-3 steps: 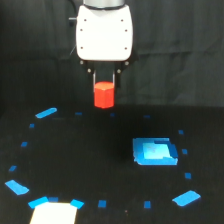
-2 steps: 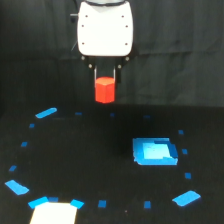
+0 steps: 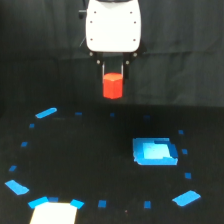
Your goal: Pick up the red object from the table
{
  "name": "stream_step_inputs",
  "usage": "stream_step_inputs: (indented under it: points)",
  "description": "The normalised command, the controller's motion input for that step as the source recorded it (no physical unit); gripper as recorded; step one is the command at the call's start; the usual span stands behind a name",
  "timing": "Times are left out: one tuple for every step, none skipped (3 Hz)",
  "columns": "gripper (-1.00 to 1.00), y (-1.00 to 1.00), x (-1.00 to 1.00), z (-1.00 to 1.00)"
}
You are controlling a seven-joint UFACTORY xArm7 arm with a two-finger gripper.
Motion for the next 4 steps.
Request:
stream_step_inputs:
  points:
    - [-1.0,0.18,-0.12,0.38]
    - [-1.0,0.2,0.07,0.45]
    - [-1.0,-0.33,0.12,0.3]
    - [-1.0,0.11,0.1,0.46]
